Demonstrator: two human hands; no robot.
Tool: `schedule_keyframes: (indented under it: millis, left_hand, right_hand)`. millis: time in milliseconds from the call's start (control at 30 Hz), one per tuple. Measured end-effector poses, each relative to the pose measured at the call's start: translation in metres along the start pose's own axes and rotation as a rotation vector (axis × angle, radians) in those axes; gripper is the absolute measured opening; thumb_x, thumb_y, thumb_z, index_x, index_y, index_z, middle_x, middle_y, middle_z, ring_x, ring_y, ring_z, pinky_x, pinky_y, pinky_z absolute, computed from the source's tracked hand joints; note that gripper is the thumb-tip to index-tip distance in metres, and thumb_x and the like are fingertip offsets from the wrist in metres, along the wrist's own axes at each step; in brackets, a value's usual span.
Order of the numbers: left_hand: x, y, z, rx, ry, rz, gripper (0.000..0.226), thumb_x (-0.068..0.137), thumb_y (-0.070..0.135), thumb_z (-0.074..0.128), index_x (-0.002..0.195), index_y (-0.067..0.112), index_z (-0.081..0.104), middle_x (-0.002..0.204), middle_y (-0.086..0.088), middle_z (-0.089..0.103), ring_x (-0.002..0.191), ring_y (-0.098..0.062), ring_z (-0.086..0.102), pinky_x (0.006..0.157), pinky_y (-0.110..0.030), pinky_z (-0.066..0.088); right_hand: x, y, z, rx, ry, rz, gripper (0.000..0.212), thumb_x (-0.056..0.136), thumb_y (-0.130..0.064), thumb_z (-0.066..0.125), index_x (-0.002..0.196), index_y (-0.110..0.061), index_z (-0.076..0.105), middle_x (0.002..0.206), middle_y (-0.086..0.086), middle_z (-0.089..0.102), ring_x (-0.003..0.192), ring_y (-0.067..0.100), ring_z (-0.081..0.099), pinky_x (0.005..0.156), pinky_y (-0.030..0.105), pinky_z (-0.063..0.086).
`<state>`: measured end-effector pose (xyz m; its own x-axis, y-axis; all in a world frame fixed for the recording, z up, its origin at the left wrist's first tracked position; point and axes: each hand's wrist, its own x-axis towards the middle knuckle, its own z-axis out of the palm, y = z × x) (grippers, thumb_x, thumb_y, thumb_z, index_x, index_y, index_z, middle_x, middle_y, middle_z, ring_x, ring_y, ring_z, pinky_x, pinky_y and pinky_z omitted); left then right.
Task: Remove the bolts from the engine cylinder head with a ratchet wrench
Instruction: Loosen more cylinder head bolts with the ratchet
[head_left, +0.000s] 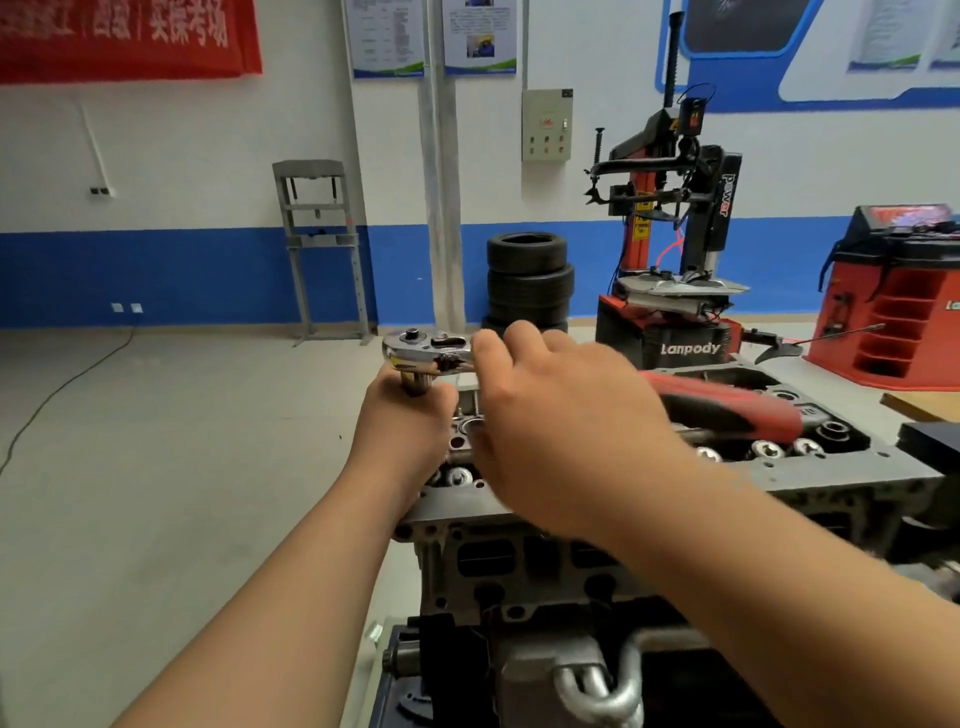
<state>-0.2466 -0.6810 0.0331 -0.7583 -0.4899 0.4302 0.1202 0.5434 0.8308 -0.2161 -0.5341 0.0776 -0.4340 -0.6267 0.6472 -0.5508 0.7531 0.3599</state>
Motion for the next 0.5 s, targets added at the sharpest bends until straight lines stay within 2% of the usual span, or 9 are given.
schedule_keyframes:
  millis: [67, 100, 167, 200, 267, 367, 500]
  left_hand:
    - [-0.002, -0.001, 0.001, -0.165, -0.023, -0.082, 0.012, 0.081, 0.008, 0.052, 0.070, 0.013, 0.053, 0.048, 0.000, 0.048, 0.045, -0.019, 0.043, 0.043, -0.022, 0.036]
    - [-0.001, -0.001, 0.000, -0.270, -0.057, -0.119, 0.014, 0.081, 0.009, 0.057, 0.068, 0.016, 0.055, 0.047, 0.001, 0.047, 0.047, -0.020, 0.043, 0.048, -0.028, 0.038]
    - [0.002, 0.002, -0.007, -0.443, -0.165, -0.178, 0.019, 0.082, 0.009, 0.063, 0.065, 0.017, 0.060, 0.050, -0.002, 0.051, 0.048, -0.020, 0.049, 0.051, -0.031, 0.043]
    - [0.004, 0.003, -0.011, -0.523, -0.234, -0.208, 0.019, 0.083, 0.007, 0.062, 0.065, 0.015, 0.062, 0.053, -0.004, 0.052, 0.047, -0.019, 0.052, 0.049, -0.030, 0.045]
    - [0.010, 0.005, -0.014, -0.564, -0.321, -0.236, 0.022, 0.082, 0.005, 0.056, 0.062, 0.011, 0.058, 0.053, -0.007, 0.048, 0.043, -0.019, 0.047, 0.044, -0.028, 0.042]
    - [0.012, 0.005, -0.009, -0.454, -0.254, -0.239, 0.039, 0.079, 0.004, 0.047, 0.044, 0.020, 0.042, 0.044, -0.001, 0.033, 0.036, -0.017, 0.031, 0.042, -0.026, 0.029]
    - [0.009, 0.006, -0.005, -0.388, -0.198, -0.215, 0.048, 0.081, 0.003, 0.043, 0.038, 0.023, 0.040, 0.042, 0.002, 0.030, 0.036, -0.015, 0.027, 0.041, -0.025, 0.025]
  right_hand:
    - [0.019, 0.017, 0.012, 0.147, -0.053, 0.011, 0.040, 0.082, -0.037, 0.059, 0.116, -0.019, 0.048, 0.097, 0.001, 0.056, 0.074, 0.019, 0.037, 0.057, 0.029, 0.027]
    - [0.032, 0.026, 0.022, 0.225, -0.104, 0.026, 0.036, 0.083, -0.037, 0.058, 0.113, -0.021, 0.047, 0.100, -0.001, 0.055, 0.080, 0.018, 0.041, 0.067, 0.032, 0.033]
    - [0.064, 0.029, 0.045, 0.401, -0.179, 0.058, 0.023, 0.086, -0.032, 0.059, 0.104, -0.023, 0.048, 0.098, -0.003, 0.053, 0.095, 0.021, 0.047, 0.087, 0.036, 0.032]
    - [0.081, 0.025, 0.056, 0.458, -0.201, 0.058, 0.015, 0.086, -0.028, 0.058, 0.097, -0.024, 0.048, 0.093, -0.003, 0.051, 0.099, 0.024, 0.049, 0.090, 0.036, 0.030]
    - [0.107, 0.012, 0.073, 0.518, -0.241, 0.009, 0.012, 0.086, -0.020, 0.057, 0.092, -0.023, 0.048, 0.091, -0.002, 0.050, 0.099, 0.027, 0.051, 0.086, 0.035, 0.030]
    - [0.122, 0.004, 0.084, 0.587, -0.279, -0.050, 0.022, 0.085, -0.019, 0.058, 0.106, -0.018, 0.052, 0.103, 0.002, 0.056, 0.102, 0.027, 0.050, 0.084, 0.035, 0.034]
    - [0.104, 0.012, 0.073, 0.446, -0.309, 0.036, 0.043, 0.083, -0.015, 0.061, 0.123, -0.019, 0.044, 0.122, 0.003, 0.050, 0.117, 0.027, 0.042, 0.099, 0.041, 0.032]
